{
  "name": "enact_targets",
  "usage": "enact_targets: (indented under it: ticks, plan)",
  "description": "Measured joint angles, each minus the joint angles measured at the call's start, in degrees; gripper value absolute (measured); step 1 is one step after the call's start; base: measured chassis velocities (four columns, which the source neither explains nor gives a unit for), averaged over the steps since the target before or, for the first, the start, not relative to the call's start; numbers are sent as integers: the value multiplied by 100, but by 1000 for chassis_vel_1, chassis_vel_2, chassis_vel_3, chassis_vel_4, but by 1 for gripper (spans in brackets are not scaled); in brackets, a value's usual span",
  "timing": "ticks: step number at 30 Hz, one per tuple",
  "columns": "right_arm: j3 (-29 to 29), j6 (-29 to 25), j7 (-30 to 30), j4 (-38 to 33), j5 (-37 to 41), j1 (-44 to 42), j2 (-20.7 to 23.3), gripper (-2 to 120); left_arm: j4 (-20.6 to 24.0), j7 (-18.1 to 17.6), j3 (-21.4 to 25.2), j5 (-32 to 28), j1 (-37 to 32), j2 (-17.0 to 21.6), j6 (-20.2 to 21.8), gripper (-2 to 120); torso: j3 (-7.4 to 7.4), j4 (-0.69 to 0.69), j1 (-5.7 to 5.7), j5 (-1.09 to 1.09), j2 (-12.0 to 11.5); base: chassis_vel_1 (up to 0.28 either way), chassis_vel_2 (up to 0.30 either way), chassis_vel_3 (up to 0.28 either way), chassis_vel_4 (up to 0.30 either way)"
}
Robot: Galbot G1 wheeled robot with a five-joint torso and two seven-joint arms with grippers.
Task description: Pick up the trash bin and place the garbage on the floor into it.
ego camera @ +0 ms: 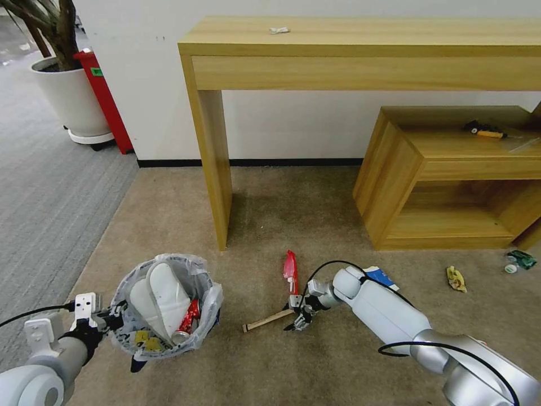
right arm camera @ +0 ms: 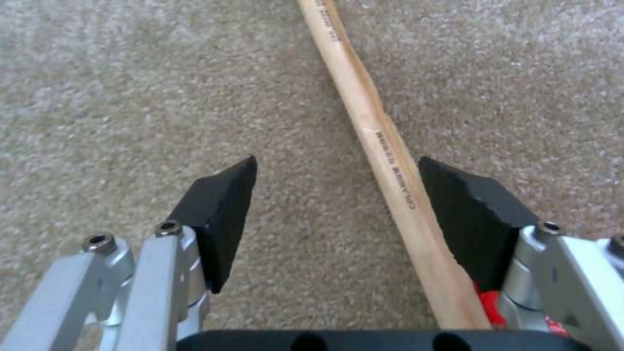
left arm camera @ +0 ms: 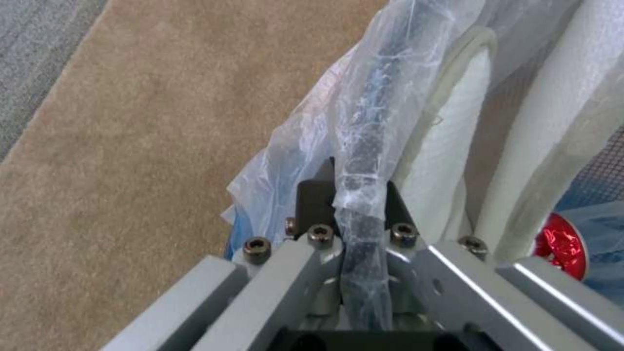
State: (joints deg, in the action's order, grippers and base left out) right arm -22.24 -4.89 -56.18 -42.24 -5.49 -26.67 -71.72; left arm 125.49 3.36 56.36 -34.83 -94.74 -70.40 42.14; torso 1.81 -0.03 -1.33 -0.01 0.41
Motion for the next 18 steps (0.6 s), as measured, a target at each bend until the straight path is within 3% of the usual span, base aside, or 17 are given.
enact_targets:
  ticks: [15,18]
  plan:
    - [99,-145,307,525,-495,136,-323,52,-23,23,-52,4,54,-8,0,0,0,-1,0,0,0,0,0,0,0]
    - [118,-161,379,595,-557,136,-374,41,-24,25,-69,9,59,-10,0,0,0,-1,0,0,0,0,0,0,0]
